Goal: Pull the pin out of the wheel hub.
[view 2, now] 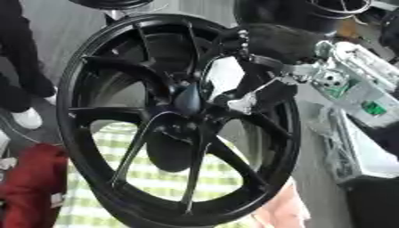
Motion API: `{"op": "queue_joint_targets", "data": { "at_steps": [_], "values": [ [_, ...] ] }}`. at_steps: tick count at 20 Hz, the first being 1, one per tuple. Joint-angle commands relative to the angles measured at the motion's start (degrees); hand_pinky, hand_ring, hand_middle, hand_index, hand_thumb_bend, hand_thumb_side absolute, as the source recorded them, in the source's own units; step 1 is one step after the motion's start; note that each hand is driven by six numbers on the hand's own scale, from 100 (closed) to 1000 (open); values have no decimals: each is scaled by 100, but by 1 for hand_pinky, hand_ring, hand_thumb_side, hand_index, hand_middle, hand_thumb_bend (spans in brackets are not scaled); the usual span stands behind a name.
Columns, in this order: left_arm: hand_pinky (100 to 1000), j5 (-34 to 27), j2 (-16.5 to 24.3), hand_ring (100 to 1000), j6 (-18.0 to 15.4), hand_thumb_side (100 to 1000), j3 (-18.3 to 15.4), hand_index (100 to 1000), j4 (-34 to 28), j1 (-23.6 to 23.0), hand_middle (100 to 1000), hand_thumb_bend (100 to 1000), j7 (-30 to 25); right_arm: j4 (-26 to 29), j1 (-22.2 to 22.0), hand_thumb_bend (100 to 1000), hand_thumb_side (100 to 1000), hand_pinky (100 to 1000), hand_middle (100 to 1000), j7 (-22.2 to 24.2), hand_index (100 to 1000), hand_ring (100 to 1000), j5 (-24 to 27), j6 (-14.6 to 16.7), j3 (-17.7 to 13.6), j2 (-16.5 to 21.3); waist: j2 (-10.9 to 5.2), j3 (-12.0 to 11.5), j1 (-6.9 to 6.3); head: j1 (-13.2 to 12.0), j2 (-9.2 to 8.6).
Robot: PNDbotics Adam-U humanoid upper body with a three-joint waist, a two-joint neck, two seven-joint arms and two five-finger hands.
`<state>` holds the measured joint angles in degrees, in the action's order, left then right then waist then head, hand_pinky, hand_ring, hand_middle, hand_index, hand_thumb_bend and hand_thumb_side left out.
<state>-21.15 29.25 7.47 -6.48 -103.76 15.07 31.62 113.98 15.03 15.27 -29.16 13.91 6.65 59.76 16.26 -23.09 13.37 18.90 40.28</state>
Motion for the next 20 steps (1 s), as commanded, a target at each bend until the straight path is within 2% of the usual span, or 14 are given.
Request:
{"op": "queue_joint_targets", "data": {
  "at_steps": [1, 13, 17, 18, 20],
  "values": [
    [616, 45, 182, 633, 10, 878, -20, 782, -69, 33, 790, 154, -7, 61, -32, 281, 631, 901, 778, -79, 859, 889, -92, 29, -142, 225, -60, -14, -45, 53, -104],
    [616, 53, 174, 630, 39, 882, -11, 781, -47, 13, 787, 150, -12, 61, -315, 257, 607, 884, 757, -274, 837, 876, -281, 44, -305, 278, 4, -27, -42, 80, -167],
    [616, 49, 197, 630, 38, 882, -26, 780, -53, 20, 786, 149, -2, 61, -383, 212, 549, 889, 752, -375, 838, 870, -237, -38, -330, 255, 34, -34, -42, 75, -187],
    [616, 44, 197, 630, 42, 885, -20, 780, -50, 19, 786, 149, -6, 61, -370, 180, 498, 897, 752, -410, 842, 868, -181, -41, -323, 241, 40, -36, -42, 83, -195],
    [616, 42, 189, 630, 52, 886, -1, 780, -46, 17, 786, 150, -29, 61, -323, 166, 469, 902, 755, -501, 848, 870, -29, -11, -294, 227, 48, -37, -42, 92, -201]
  ]
}}
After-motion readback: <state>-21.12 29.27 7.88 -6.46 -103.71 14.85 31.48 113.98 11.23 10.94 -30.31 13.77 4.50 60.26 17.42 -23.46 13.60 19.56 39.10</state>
